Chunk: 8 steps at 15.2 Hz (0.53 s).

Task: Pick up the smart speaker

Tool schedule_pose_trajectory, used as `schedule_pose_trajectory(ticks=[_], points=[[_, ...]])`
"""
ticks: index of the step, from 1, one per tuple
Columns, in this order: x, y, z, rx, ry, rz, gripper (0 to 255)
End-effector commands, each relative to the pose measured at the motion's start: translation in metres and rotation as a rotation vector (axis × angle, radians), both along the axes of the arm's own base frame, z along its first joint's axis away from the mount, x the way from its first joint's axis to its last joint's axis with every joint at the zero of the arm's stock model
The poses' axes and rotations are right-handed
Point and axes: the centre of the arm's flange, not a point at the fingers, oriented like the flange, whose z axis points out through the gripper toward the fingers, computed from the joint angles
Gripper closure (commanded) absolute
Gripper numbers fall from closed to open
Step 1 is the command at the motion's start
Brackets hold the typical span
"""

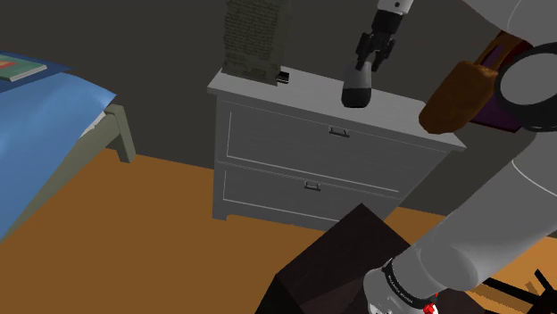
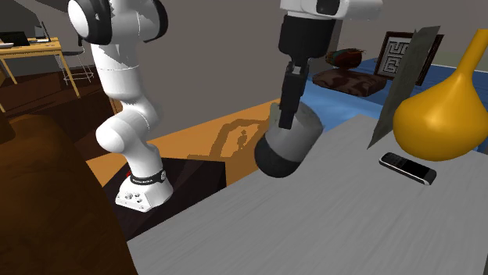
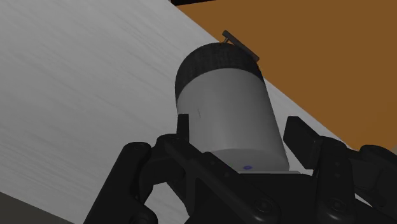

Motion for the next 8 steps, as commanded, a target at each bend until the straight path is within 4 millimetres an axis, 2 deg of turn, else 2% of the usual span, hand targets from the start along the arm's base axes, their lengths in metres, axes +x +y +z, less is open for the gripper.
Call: schedule_pose_trajectory(ticks=[1,8], points=[[-0.001,-0.001,0.011,0.000,-0.001,0.000,255],[-0.001,-0.001,0.048,0.000,-0.001,0.000,255]])
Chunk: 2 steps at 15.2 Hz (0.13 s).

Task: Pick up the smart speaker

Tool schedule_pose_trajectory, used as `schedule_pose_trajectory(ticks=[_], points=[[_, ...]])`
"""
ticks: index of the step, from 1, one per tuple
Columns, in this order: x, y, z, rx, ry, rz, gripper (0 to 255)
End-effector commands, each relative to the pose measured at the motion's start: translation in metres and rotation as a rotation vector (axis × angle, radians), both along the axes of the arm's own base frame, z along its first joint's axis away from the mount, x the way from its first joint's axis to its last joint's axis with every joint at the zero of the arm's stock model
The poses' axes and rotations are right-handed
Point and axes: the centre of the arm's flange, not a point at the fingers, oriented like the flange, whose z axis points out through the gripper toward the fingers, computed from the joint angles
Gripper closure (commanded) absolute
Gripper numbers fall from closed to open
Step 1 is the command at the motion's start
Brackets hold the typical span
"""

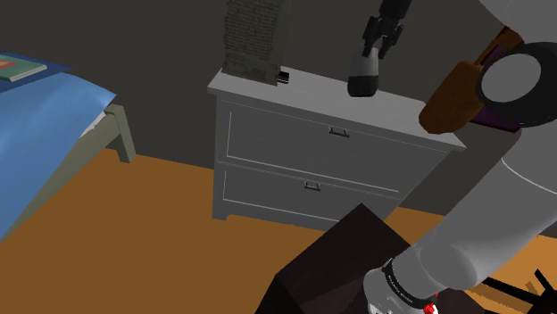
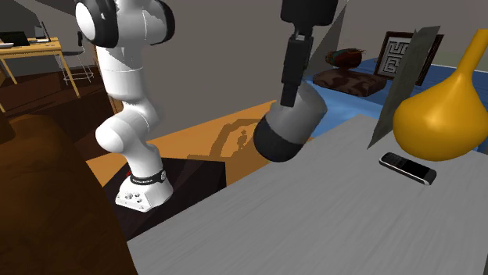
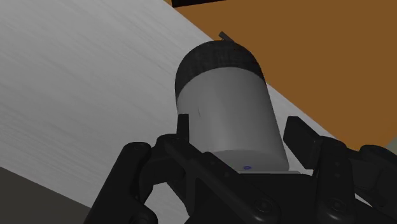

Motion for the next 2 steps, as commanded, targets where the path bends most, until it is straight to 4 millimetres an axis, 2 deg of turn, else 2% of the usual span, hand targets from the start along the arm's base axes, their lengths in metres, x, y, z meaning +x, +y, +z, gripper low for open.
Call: schedule_pose_trajectory(ticks=[1,2], points=[[0.0002,0.0009,0.0064,0.000,-0.001,0.000,255],[0.0001,0.0009,0.0063,0.000,-0.001,0.000,255]])
